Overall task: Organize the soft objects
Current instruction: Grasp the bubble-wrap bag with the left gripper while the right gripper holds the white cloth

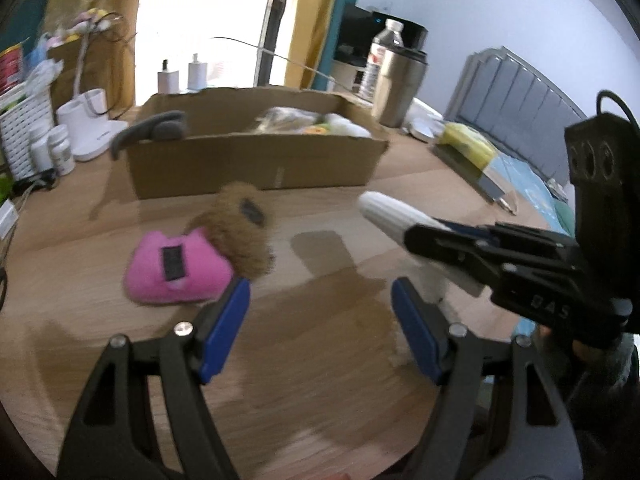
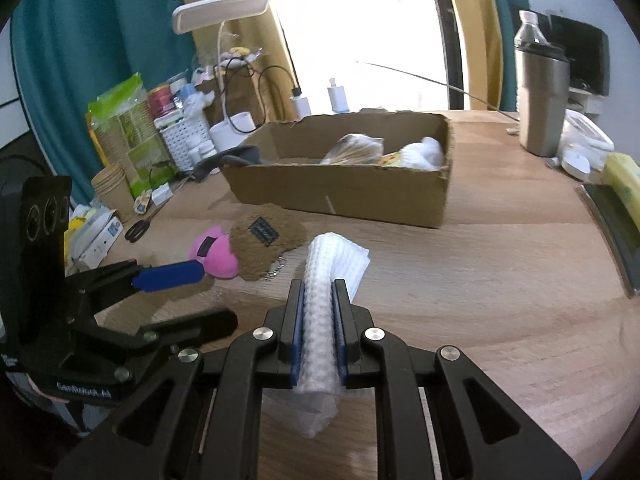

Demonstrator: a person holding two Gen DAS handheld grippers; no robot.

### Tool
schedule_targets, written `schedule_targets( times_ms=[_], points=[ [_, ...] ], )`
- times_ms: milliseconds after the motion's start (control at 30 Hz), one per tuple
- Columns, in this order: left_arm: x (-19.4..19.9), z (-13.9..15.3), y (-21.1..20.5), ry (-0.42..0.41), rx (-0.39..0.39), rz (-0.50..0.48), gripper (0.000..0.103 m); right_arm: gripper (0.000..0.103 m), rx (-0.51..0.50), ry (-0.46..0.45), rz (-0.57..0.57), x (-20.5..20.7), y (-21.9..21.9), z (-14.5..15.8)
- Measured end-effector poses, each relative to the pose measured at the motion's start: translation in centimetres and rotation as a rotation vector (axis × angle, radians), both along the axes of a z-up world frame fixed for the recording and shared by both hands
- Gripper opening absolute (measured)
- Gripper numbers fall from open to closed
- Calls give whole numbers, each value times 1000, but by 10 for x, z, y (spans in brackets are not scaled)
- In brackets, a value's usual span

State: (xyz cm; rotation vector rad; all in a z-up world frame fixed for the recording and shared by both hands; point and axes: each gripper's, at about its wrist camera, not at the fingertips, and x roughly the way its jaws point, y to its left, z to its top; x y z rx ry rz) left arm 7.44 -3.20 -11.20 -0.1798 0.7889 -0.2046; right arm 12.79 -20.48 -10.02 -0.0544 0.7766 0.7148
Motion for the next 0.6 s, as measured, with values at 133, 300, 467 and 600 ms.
schedule_targets(
  times_ms=[133,300,467,600],
  points=[
    [5,-3,-20,16,10,-47,75,15,17,9,-25,2,-14,-3],
    [13,-9,-39,43,18,-90,75,15,42,21,-44,6,-26,-6],
    [22,-15,-57,68,26,-130,75,15,66,30,-37,10,-33,-9],
    [29,-15,-62,68,63,-118,75,15,84,34,-26,12,-38,-10]
  ],
)
